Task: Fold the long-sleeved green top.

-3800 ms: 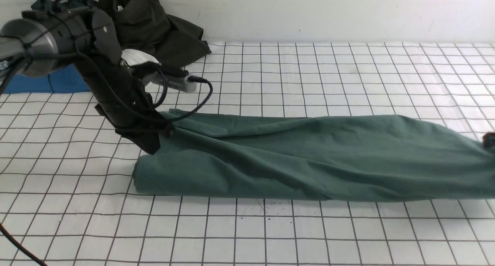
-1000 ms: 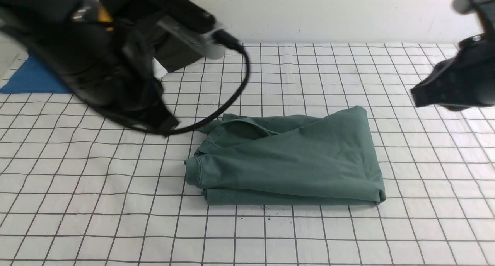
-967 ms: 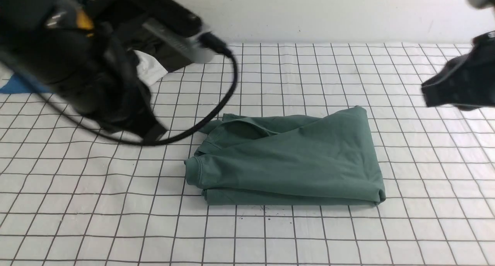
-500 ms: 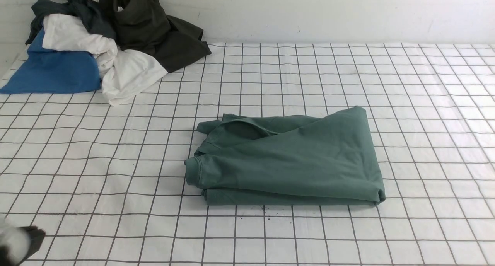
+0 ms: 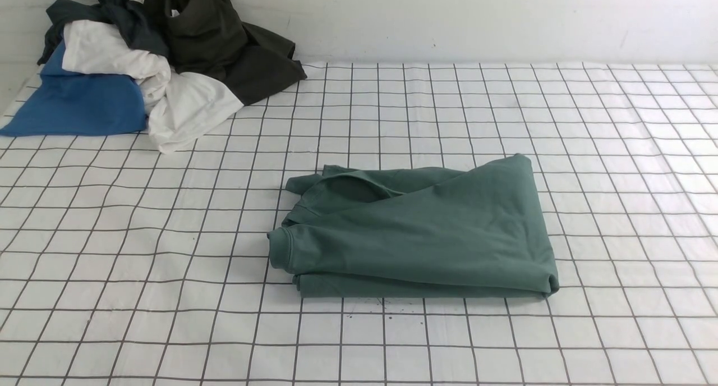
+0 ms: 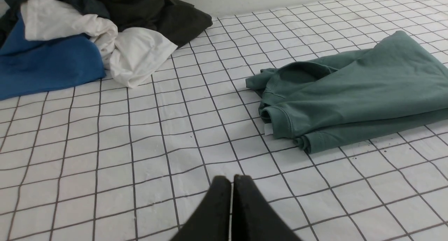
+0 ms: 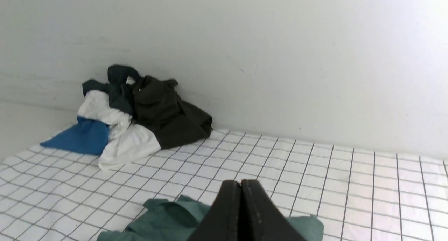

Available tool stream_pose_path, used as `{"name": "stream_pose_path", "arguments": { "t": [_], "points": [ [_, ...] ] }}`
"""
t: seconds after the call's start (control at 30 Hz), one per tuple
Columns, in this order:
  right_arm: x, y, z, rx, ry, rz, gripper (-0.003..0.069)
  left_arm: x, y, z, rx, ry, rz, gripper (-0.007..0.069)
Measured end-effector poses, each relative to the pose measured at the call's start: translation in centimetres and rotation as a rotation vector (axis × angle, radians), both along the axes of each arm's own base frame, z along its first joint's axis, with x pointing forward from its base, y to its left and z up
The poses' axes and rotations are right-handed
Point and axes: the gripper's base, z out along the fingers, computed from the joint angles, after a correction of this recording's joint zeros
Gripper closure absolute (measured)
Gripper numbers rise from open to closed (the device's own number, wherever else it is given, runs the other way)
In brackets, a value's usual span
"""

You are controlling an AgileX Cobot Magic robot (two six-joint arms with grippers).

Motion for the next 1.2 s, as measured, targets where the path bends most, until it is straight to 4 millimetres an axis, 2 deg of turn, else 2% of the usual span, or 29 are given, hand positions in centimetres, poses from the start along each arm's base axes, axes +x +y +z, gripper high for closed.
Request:
{"name": "stream_pose_path", "arguments": {
  "t": [0.33,0.6,0.9,1.07,1.2],
  "points": [
    [-3.2,-0.9,-1.5,0.026,-0.089,0.001,0.0673,0.0,0.0,0.0,-0.001,-0.002,0.000,0.0631],
    [-3.0,-0.7,-3.3,-0.015,0.007,0.019,0.0673,0.0,0.0,0.0,-0.001,-0.002,0.000,0.0631],
    [-3.1,-0.5,-4.1,-0.050,0.082,0.037,0.0673,0.0,0.0,0.0,-0.001,-0.002,0.000,0.0631],
    [-2.8,-1.0,-4.6,-0.124,0.079,-0.008,0.0673,0.0,0.0,0.0,0.000,-0.002,0.001,0.0631],
    [-2.2,-1.6,-7.7,-0.141,0.062,-0.101,0.0673,0.0,0.0,0.0,0.000,-0.003,0.001,0.0631]
  ]
}}
